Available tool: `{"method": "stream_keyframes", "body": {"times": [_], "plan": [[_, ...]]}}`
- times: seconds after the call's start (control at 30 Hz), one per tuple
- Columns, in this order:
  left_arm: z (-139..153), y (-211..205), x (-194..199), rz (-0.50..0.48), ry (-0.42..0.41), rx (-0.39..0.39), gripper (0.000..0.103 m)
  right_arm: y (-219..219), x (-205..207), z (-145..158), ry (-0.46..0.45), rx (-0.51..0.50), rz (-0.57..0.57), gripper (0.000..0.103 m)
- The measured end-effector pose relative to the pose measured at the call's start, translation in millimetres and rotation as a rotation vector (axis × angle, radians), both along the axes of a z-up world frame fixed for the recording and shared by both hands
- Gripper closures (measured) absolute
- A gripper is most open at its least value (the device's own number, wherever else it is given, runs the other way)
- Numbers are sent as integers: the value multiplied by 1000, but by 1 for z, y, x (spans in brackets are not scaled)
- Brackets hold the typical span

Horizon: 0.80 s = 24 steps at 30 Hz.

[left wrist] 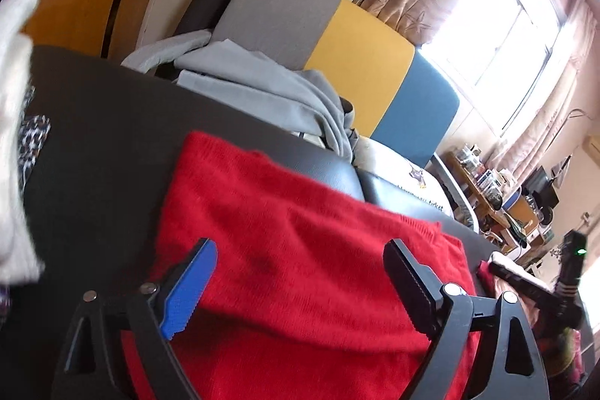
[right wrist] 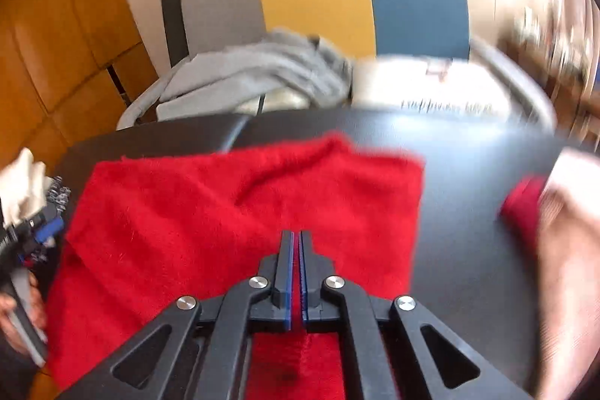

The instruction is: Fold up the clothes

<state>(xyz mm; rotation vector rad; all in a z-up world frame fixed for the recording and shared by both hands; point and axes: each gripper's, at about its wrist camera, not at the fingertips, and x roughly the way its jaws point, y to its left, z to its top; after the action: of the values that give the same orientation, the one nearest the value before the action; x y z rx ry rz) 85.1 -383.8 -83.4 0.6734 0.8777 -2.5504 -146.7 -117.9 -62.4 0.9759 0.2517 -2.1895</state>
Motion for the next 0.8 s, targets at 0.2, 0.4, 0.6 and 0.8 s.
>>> {"method": "stream_keyframes", "body": {"times": [0.2, 0.4, 0.6, 0.8], "plan": [[-6, 2, -11, -16, -18, 18, 12, 7, -39, -23, -242, -102, -25, 79], [-21, 9, -12, -20, -78, -22, 12, 24, -49, -61, -402, -174, -18, 73], [-42, 9, -15, -18, -154, -14, 11, 1, -24, -42, -228, -46, 66, 86], [-26, 11, -5, 1, -87, -24, 11, -21, 1, -11, -25, 74, 142, 91]]}}
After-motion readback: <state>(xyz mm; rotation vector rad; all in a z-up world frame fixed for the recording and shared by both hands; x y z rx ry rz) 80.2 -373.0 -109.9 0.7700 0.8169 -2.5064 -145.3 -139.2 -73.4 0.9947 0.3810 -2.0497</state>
